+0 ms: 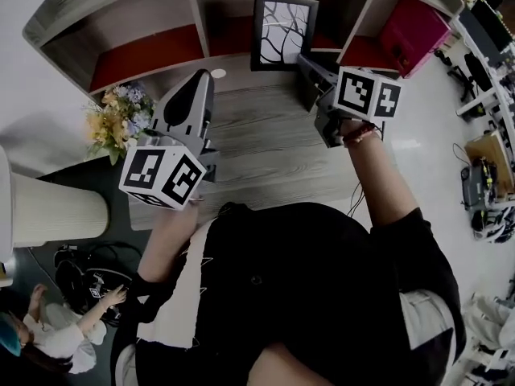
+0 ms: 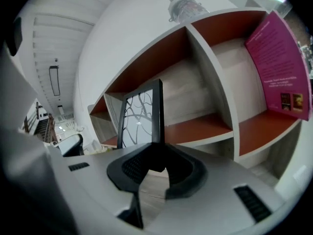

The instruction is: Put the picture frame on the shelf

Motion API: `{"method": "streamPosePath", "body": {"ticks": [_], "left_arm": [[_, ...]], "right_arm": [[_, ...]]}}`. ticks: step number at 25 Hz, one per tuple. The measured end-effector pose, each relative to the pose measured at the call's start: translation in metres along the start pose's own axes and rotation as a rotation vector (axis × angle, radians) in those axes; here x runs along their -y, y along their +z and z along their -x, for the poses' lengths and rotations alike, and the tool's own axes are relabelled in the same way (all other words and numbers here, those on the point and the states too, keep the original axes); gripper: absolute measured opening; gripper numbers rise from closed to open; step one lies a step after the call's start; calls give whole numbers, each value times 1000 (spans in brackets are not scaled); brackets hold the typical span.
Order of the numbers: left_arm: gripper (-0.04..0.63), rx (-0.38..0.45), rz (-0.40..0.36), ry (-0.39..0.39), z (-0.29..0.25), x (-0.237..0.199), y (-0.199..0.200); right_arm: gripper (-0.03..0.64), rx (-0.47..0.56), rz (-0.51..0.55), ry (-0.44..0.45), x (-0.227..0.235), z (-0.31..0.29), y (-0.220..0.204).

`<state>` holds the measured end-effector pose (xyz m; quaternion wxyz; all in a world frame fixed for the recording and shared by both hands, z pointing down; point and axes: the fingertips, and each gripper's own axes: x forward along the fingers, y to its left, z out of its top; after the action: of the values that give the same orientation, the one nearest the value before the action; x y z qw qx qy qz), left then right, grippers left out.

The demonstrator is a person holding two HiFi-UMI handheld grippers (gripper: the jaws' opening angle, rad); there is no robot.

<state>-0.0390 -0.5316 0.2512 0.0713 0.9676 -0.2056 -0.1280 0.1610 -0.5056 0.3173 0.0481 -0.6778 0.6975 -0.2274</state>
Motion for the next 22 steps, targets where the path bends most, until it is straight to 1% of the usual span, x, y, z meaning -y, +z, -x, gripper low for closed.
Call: {"method": "streamPosePath", "body": {"ticks": [2, 8, 16, 22], "left_arm": [[11, 13, 13, -8, 2, -6, 2], [11, 22, 48, -11, 4, -3, -1], [11, 49, 68, -3, 11, -7, 0], [11, 72, 72, 20, 22, -11, 3]], "right_arm": [[83, -35, 13, -21, -2, -8, 0], [83, -106, 38, -69, 6, -10, 4], [83, -236, -8, -121, 19, -20, 4], [84, -272, -24, -169, 31, -25, 10]]}}
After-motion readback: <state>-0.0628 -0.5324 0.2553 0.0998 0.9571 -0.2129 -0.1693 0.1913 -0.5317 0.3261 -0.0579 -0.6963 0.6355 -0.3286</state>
